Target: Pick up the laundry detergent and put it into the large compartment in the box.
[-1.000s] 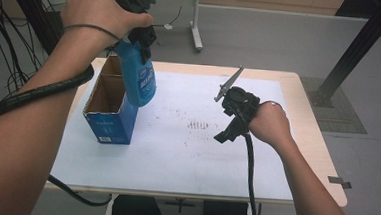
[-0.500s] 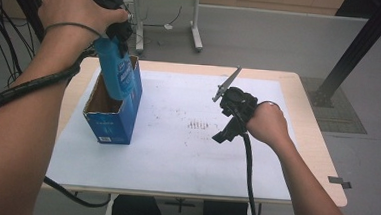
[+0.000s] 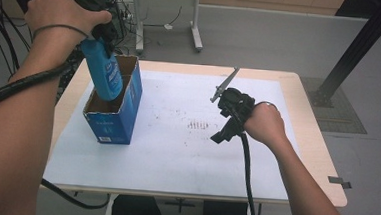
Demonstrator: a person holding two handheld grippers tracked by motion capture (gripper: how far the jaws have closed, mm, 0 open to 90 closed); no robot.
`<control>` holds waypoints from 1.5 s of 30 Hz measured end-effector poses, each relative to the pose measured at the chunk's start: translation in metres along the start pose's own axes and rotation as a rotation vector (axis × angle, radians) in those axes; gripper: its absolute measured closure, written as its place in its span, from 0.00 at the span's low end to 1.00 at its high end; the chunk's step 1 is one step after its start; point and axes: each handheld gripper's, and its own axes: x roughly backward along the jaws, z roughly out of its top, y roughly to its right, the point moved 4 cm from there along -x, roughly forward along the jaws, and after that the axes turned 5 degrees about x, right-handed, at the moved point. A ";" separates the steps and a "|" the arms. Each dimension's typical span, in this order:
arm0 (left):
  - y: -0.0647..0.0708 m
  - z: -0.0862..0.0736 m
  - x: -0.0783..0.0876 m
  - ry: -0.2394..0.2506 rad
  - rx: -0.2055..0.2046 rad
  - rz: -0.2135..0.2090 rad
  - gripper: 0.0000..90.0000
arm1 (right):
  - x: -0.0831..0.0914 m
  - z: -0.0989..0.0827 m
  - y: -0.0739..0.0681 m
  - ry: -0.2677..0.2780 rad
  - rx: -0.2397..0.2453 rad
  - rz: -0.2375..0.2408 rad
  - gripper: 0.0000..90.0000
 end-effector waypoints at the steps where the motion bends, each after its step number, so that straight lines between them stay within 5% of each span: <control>1: -0.002 0.000 -0.001 0.001 0.004 -0.001 0.42 | 0.000 0.000 0.000 -0.002 -0.005 0.001 0.04; 10: -0.013 0.005 -0.018 -0.006 0.018 -0.009 0.42 | -0.004 -0.004 0.004 -0.001 -0.012 0.005 0.04; 45: -0.017 0.008 -0.086 -0.046 0.012 -0.010 0.42 | -0.010 -0.008 0.005 -0.017 -0.036 0.008 0.04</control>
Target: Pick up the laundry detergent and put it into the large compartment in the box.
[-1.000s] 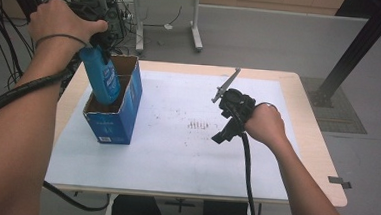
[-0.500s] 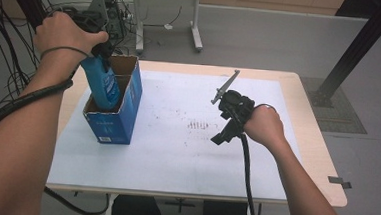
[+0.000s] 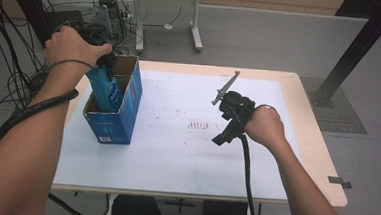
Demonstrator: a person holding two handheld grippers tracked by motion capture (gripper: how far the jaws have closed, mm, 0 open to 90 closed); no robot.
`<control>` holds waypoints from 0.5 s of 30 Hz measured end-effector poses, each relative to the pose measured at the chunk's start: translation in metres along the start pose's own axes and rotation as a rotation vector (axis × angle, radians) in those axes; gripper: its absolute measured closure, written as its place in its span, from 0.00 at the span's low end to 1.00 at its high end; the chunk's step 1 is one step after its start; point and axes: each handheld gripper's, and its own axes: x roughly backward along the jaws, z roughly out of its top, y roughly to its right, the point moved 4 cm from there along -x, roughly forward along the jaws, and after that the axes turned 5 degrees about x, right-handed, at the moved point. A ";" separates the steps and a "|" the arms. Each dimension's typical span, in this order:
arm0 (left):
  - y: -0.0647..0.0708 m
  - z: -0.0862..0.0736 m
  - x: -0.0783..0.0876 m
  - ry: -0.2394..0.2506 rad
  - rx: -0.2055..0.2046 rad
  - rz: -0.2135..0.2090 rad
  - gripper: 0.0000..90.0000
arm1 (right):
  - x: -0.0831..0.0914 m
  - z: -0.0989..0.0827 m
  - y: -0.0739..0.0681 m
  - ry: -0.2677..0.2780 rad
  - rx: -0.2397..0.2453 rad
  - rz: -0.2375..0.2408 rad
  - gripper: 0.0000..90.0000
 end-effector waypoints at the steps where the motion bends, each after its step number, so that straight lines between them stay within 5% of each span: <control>1: 0.000 0.000 -0.003 0.002 -0.002 -0.003 0.42 | -0.001 -0.001 0.001 0.009 0.014 -0.001 0.04; 15: 0.002 0.004 -0.027 -0.028 0.003 0.021 0.42 | -0.002 -0.003 0.003 0.004 0.005 0.004 0.04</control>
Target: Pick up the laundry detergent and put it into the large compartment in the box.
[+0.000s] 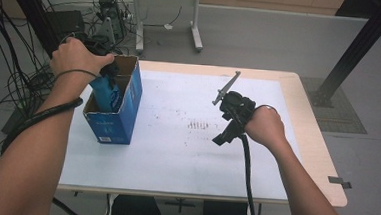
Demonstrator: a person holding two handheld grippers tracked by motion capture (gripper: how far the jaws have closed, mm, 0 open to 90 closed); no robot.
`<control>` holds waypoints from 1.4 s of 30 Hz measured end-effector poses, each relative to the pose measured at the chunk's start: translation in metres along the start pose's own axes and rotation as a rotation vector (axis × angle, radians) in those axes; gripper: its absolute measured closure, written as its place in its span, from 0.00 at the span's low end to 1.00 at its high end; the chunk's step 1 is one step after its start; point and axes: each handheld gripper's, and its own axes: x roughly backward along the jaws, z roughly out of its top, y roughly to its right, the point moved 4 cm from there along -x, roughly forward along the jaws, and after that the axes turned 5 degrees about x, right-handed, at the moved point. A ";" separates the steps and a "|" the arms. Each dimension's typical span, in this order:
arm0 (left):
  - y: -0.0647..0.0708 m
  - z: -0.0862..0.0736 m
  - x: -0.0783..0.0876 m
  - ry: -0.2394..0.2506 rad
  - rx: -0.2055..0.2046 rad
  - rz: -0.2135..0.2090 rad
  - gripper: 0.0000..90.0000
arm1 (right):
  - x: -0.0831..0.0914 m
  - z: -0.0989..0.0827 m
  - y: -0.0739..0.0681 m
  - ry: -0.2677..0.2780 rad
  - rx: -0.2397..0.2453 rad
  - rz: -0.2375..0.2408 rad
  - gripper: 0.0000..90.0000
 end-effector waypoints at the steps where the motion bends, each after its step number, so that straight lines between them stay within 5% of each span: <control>1: 0.000 0.000 0.000 0.000 0.000 0.000 0.42 | 0.000 0.000 0.000 0.003 0.006 -0.001 0.04; 42: 0.007 0.010 -0.052 -0.075 -0.014 0.019 0.42 | -0.005 -0.006 0.001 -0.003 -0.022 0.006 0.04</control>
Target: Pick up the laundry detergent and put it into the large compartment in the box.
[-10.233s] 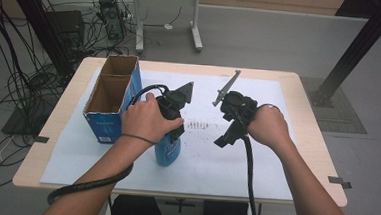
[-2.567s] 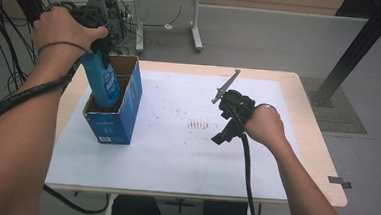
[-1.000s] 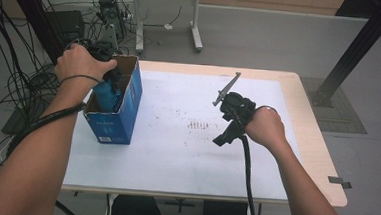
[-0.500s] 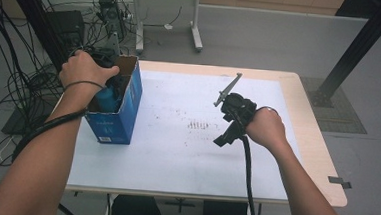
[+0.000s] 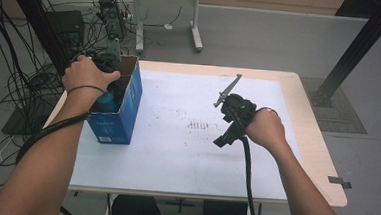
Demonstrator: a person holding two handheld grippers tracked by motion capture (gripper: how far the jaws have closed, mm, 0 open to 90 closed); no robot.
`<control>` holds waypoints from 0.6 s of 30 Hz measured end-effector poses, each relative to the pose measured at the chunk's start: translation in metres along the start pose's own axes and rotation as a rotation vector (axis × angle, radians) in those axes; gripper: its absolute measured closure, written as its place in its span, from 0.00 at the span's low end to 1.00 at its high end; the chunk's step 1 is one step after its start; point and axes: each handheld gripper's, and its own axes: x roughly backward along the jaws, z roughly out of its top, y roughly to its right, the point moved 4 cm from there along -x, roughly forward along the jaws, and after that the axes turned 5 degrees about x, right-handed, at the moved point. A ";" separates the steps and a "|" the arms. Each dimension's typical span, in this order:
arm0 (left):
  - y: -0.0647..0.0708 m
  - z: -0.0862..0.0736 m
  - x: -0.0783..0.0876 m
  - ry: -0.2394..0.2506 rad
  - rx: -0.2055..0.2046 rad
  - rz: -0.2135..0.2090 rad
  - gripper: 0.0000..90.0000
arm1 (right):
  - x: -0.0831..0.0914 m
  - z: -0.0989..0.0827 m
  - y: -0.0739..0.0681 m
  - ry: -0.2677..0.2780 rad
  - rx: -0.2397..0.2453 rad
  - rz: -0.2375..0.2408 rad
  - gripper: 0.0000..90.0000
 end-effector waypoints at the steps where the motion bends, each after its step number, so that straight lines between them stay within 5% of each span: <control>1: 0.000 0.000 0.000 0.000 0.000 0.000 0.42 | 0.000 0.000 0.000 0.001 0.000 0.000 0.04; 18: 0.002 0.003 -0.007 -0.013 -0.010 -0.002 0.42 | -0.003 -0.001 0.002 0.000 -0.002 0.006 0.04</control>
